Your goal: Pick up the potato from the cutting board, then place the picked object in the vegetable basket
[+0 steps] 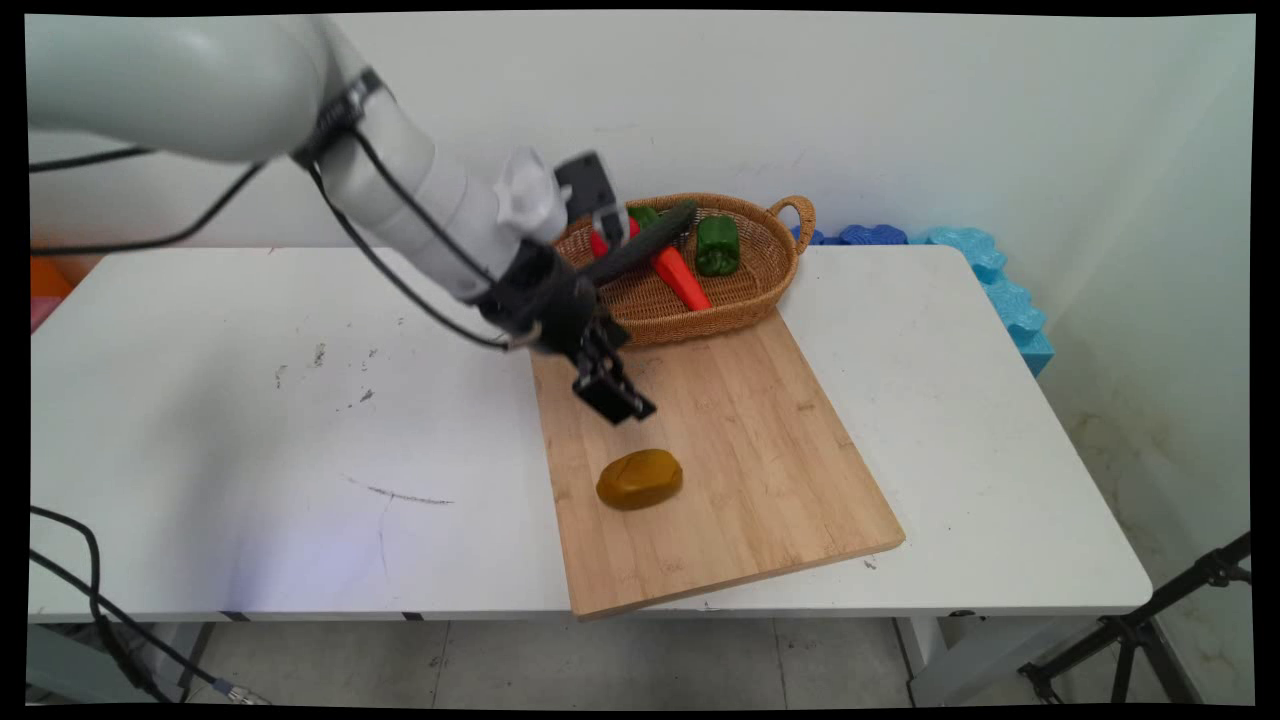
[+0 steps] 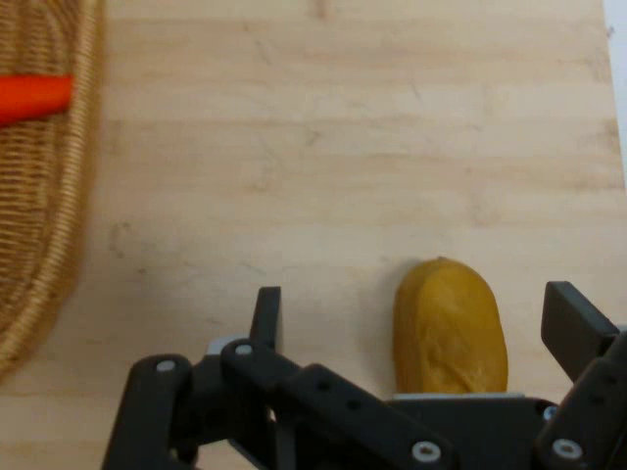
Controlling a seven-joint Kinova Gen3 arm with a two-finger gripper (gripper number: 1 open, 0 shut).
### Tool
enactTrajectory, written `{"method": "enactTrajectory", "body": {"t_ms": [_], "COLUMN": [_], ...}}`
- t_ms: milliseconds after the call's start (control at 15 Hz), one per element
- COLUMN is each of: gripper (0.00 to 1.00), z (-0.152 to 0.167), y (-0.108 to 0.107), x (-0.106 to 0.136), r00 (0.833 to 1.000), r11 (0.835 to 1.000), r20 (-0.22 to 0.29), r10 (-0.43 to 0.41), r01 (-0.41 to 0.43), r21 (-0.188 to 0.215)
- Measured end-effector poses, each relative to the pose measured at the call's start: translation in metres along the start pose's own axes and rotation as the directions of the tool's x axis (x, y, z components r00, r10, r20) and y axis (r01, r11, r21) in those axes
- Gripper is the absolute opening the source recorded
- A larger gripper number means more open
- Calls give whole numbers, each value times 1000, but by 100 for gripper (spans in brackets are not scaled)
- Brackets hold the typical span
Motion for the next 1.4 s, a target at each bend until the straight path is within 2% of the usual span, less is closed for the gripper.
{"method": "enactTrajectory", "body": {"t_ms": [533, 1133, 1200, 1400], "gripper": [100, 100, 0, 0], "z": [51, 83, 85, 90], "y": [14, 17, 17, 15], "x": [-31, -48, -49, -52], "r00": [996, 991, 990, 987], "r11": [995, 989, 988, 985], "r20": [30, 35, 35, 38], "r10": [79, 132, 138, 159], "r01": [-77, -129, -135, -156], "r21": [-57, -70, -68, -70]}}
